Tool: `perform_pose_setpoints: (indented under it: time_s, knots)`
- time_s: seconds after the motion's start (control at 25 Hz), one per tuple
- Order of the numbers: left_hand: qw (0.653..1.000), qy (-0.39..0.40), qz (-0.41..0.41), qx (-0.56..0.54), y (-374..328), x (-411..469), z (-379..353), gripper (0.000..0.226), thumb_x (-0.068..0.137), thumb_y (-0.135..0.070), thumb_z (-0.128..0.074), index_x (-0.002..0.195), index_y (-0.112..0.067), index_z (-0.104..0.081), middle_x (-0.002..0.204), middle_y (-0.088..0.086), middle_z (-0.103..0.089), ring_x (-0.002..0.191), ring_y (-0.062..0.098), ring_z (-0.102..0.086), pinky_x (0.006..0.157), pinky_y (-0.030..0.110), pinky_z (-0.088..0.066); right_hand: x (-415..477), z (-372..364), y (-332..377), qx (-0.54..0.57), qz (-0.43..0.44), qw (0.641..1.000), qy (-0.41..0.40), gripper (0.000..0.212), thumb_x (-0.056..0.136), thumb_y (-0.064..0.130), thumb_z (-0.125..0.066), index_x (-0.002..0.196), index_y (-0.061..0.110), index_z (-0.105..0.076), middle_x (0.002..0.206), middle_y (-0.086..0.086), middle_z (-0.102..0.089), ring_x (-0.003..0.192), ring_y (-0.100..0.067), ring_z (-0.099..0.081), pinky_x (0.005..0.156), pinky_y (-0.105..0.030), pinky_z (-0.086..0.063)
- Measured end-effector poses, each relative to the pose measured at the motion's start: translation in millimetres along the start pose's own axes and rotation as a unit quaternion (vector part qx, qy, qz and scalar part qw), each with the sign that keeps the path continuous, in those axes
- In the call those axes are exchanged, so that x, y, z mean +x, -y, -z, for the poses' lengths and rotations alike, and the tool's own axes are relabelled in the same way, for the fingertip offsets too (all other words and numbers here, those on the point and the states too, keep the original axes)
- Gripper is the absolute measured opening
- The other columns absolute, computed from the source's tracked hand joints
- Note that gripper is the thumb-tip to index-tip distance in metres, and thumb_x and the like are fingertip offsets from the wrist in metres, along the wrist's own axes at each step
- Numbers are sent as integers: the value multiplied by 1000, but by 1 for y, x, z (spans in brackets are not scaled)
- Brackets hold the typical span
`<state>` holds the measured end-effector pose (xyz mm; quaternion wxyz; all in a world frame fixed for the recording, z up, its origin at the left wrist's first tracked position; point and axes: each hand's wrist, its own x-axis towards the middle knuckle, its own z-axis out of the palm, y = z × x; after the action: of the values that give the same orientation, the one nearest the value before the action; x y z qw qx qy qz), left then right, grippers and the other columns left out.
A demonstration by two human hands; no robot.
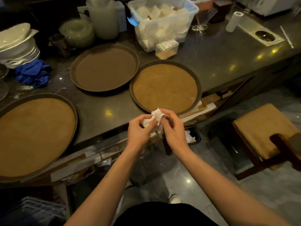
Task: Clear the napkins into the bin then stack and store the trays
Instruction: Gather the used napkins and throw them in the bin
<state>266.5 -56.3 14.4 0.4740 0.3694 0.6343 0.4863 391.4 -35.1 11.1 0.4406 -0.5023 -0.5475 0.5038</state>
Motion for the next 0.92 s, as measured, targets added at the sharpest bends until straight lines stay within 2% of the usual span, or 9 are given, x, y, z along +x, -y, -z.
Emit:
perform_pose_setpoints:
  time_s: [0.12,0.24,0.36,0.48,0.56,0.68,0.76,0.92]
  knots:
    - [999,32,1,4,-1,-22,-60,20,85,-25,-73,103,-17,-74,92,7,-74,86,22,-71,68,30,-57,-20,64,-7,8,-1,1000,-22,25,96,23,-60,120,19,-65,110,4,-70,102,-6,-66,86,-26,-54]
    - [997,70,-10,5,-6,-41,-111,23,86,-27,-72,107,-17,-74,96,5,-75,91,19,-71,76,31,-58,-37,117,-9,43,-3,998,-54,21,93,24,-64,114,22,-65,105,4,-70,98,-7,-67,79,-22,-55]
    - [993,115,-8,9,-13,-60,-159,23,91,-22,-65,113,-17,-72,98,1,-76,93,14,-72,80,29,-58,-51,163,-12,90,-1,990,-104,19,92,17,-67,110,21,-64,102,-4,-72,94,-18,-71,78,-30,-58]
    - [986,167,7,-20,-19,-73,-191,29,94,-11,-57,120,-16,-68,103,0,-75,96,14,-71,84,33,-59,-60,196,-15,105,-4,983,-153,22,91,16,-68,113,14,-64,102,-7,-72,93,-20,-72,80,-37,-59]
    - [981,191,-14,-19,-19,-77,-202,32,94,-9,-58,125,-16,-65,110,2,-73,101,15,-70,85,33,-58,-62,209,-17,109,-13,978,-177,25,91,16,-68,115,9,-64,103,-10,-72,94,-22,-72,82,-42,-59]
    - [981,185,-56,-11,-17,-73,-207,34,93,-9,-62,125,-16,-64,121,3,-68,109,15,-67,89,36,-57,-60,216,-22,138,-28,971,-195,23,91,15,-67,113,11,-64,105,-12,-73,97,-26,-71,86,-50,-57]
    - [982,172,-73,-10,-13,-64,-207,31,91,-10,-64,121,-17,-66,118,3,-69,108,16,-67,90,38,-57,-55,216,-23,181,-51,961,-204,20,91,14,-67,111,13,-64,105,-13,-73,99,-29,-71,88,-53,-56]
    - [986,153,-63,-15,-5,-35,-197,22,91,-18,-65,111,-27,-69,111,0,-71,104,15,-68,86,41,-59,-39,210,-21,242,-104,937,-229,19,90,4,-65,108,8,-61,105,-18,-72,97,-32,-72,86,-52,-57]
